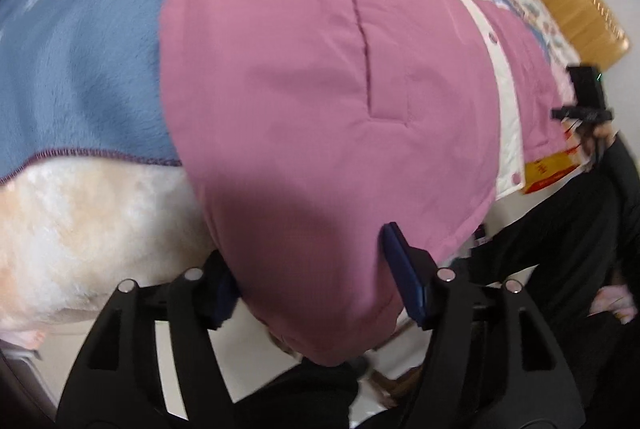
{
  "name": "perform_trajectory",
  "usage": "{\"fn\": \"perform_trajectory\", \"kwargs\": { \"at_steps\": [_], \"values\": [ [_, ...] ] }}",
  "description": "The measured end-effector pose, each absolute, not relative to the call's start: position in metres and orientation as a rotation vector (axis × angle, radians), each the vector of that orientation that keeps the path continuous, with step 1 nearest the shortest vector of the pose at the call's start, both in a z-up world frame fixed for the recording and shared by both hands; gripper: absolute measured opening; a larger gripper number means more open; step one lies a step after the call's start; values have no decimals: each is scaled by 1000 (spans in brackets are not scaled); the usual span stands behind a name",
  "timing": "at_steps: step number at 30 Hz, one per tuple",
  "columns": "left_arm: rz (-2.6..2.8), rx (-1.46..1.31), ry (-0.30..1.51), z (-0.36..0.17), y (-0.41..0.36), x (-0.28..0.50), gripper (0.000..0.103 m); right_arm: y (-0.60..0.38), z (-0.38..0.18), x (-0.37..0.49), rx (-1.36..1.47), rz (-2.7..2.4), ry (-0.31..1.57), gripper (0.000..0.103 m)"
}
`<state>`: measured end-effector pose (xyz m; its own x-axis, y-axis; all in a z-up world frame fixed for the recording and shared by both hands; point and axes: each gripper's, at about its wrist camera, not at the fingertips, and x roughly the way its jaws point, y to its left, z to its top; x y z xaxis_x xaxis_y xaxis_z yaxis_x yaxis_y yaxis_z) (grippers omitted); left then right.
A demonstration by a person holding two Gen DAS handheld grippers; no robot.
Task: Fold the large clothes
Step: 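Lift the pink hem with both grippers and fold it toward the white hood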
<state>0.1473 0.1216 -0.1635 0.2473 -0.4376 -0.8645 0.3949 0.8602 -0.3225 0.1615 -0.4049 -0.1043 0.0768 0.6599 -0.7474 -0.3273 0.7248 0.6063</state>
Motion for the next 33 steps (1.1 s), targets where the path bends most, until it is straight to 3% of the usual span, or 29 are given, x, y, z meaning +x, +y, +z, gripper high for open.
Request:
{"fn": "perform_trajectory", "kwargs": {
  "at_steps": [6,10,15,25,33],
  "values": [
    [-559,-71,1155,-157,133,144,27,-397,-101,160,281,744,1295,18],
    [-554,-15,1092,-145,128,133,19,-396,-101,160,278,741,1295,18],
    [-581,4,955,-121,127,119,14,-393,-97,159,284,767,1280,15],
    [-618,-22,847,-100,121,118,13,-394,-76,160,398,882,1171,12],
    [-717,-196,713,-66,128,131,11,-392,-49,170,551,992,1011,11]
  ]
}}
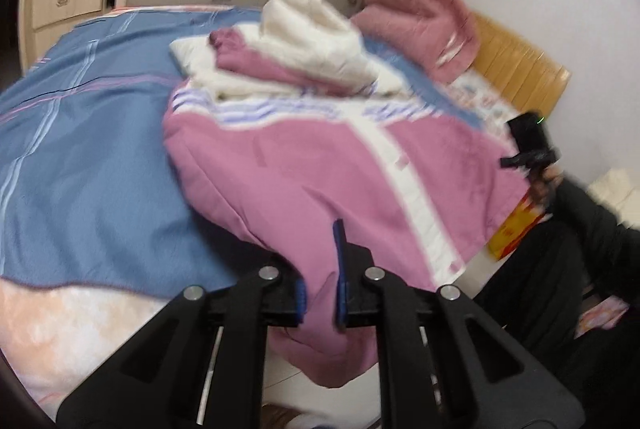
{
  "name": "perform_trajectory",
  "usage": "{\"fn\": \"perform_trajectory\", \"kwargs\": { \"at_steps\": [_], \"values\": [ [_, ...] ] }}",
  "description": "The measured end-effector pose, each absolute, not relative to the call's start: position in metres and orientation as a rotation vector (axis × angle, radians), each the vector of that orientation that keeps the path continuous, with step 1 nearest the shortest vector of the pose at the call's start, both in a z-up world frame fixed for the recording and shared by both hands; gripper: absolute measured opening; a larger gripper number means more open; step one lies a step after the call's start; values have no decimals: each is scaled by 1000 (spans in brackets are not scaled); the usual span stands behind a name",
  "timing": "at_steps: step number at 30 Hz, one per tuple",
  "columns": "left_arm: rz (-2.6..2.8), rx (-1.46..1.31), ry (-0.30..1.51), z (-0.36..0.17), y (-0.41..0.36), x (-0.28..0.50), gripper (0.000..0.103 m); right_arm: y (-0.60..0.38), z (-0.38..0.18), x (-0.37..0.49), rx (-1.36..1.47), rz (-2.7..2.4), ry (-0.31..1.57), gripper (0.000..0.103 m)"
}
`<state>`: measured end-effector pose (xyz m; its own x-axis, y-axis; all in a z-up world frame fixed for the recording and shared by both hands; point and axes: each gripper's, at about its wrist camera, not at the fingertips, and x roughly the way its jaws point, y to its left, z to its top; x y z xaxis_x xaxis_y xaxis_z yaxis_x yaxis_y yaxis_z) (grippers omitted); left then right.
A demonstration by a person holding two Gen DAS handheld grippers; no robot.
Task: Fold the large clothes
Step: 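Lift the pink hem with both grippers and fold it toward the white hood, then carry the hem over the folded hood and lower it with both grippers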
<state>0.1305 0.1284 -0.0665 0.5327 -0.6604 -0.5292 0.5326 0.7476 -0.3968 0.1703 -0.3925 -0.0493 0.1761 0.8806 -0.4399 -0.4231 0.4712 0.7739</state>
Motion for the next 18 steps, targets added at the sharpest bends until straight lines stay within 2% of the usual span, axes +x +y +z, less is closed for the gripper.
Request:
{"fn": "perform_trajectory", "kwargs": {
  "at_steps": [7,10,18],
  "values": [
    [-831,-543,604,-40,155,171,11,-403,-10,194,719,1023,748,10],
    [-803,-583,560,-25,159,197,11,-413,4,212,833,1004,628,10],
    [-732,-801,512,36,178,339,11,-435,33,324,1052,867,457,10]
  ]
}}
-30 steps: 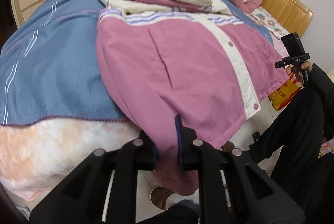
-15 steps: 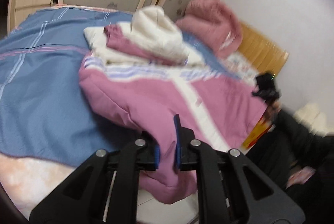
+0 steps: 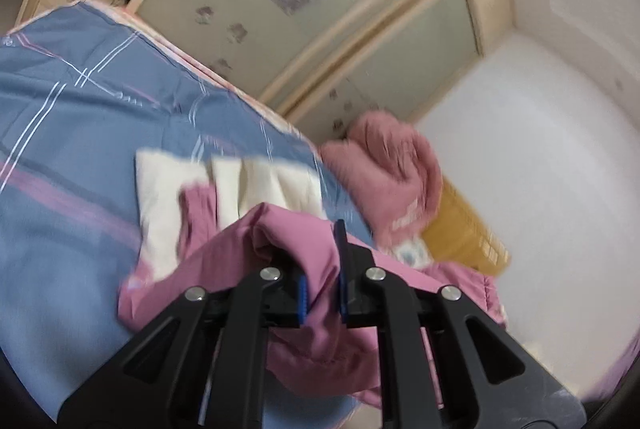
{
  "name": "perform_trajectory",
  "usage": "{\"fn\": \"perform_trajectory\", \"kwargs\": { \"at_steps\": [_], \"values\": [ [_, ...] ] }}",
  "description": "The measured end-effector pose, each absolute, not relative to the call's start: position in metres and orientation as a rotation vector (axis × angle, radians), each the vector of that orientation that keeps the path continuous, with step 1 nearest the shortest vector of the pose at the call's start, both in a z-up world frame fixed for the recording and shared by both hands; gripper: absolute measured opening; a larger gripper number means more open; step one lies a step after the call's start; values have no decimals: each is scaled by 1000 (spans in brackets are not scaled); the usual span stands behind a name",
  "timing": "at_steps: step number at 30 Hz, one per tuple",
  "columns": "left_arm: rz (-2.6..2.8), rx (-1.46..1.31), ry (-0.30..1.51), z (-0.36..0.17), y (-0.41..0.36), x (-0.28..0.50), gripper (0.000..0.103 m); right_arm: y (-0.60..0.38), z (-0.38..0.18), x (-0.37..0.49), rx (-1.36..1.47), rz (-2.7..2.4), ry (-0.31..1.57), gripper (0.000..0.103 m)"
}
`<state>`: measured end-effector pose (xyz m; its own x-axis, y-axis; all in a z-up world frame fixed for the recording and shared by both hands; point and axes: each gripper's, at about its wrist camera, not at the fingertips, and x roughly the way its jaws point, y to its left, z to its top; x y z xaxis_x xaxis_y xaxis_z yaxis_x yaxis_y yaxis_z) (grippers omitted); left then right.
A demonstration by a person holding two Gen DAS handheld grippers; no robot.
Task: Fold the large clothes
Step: 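Carry the hem over the folded hood and lower it with both grippers, then open both grippers on the folded bundle and smooth it flat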
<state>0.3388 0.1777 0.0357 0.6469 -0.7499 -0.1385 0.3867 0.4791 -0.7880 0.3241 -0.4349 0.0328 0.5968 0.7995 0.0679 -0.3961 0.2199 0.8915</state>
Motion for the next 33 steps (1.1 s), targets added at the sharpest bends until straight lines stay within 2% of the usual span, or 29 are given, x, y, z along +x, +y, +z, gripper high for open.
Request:
{"fn": "perform_trajectory", "kwargs": {
  "at_steps": [6,10,14,16,17,18,19,20,21,22,24,26,28,29,31,33],
  "values": [
    [-540,-923,642,15,185,483,15,-460,-12,466,1251,541,510,10],
    [-436,-963,816,-44,168,569,15,-461,-80,534,1326,361,619,9],
    [-433,-1050,885,-96,159,607,18,-459,-134,556,1421,300,654,10],
    [-461,-1094,908,-115,157,617,19,-461,-147,563,1466,344,660,17],
    [-475,-1111,909,-119,158,620,20,-464,-147,565,1497,374,655,34],
    [-502,-1132,908,-121,159,625,25,-465,-145,562,1515,399,643,59],
    [-534,-1146,897,-119,161,627,37,-471,-141,560,1534,428,613,73],
    [-593,-1180,865,-114,166,629,47,-477,-133,557,1547,433,571,92],
    [-634,-1227,829,-112,169,629,69,-481,-124,556,1561,445,537,98],
    [-682,-1317,771,-107,177,628,90,-482,-114,558,1570,458,507,100],
    [-679,-1473,628,-96,199,619,101,-485,-88,553,1549,485,416,102],
    [-598,-1489,549,-81,214,611,101,-482,-58,543,1452,477,353,102],
    [-360,-1297,441,-44,225,587,101,-473,-17,521,1253,388,301,102],
    [-237,-1115,380,-15,219,568,101,-462,4,510,1130,371,290,102],
    [-198,-828,332,25,186,548,101,-415,39,494,791,320,373,102],
    [-240,-568,367,50,133,539,101,-357,46,499,495,236,519,102]
  ]
}}
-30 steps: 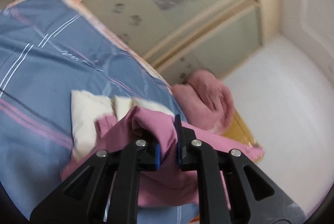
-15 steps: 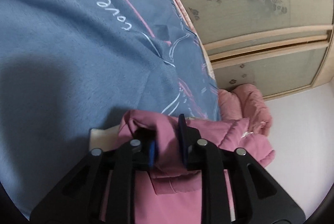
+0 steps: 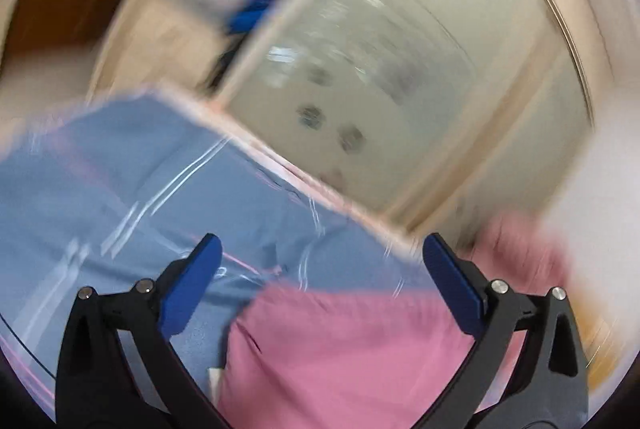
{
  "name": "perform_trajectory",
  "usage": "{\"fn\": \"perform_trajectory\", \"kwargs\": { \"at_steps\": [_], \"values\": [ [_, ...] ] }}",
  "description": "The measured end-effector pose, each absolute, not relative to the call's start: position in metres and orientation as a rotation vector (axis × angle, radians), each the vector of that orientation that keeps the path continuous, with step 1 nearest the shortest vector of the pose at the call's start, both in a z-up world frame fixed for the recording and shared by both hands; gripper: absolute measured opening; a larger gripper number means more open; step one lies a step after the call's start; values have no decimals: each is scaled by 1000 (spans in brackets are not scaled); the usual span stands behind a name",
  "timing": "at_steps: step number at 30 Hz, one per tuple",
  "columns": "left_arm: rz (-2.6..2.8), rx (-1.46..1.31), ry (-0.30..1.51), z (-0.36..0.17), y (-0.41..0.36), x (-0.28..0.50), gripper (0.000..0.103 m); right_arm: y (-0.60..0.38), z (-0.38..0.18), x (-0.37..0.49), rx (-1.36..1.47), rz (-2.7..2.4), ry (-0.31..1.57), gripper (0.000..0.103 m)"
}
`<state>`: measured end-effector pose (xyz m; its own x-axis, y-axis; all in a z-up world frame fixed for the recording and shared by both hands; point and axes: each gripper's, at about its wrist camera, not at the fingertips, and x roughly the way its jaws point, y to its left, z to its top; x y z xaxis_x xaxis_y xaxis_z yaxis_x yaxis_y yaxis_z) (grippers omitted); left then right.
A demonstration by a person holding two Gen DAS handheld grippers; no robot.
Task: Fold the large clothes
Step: 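Open both grippers on the folded bundle and smooth it flat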
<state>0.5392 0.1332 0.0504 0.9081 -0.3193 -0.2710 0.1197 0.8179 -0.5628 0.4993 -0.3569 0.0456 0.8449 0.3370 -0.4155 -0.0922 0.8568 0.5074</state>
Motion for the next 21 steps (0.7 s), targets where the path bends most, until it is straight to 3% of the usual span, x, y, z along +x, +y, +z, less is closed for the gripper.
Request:
{"fn": "perform_trajectory", "kwargs": {
  "at_steps": [5,11,14,21],
  "values": [
    [-284,-207,646,43,-7,568,101,-278,14,558,332,128,634,102],
    [-137,-156,826,-28,-50,636,101,-260,-51,632,249,-70,791,102],
    [-65,-216,824,-61,-41,648,101,-276,-89,646,299,-108,842,102],
    [31,-125,720,-70,-57,636,101,-286,-115,641,334,-103,843,102]
  ]
}}
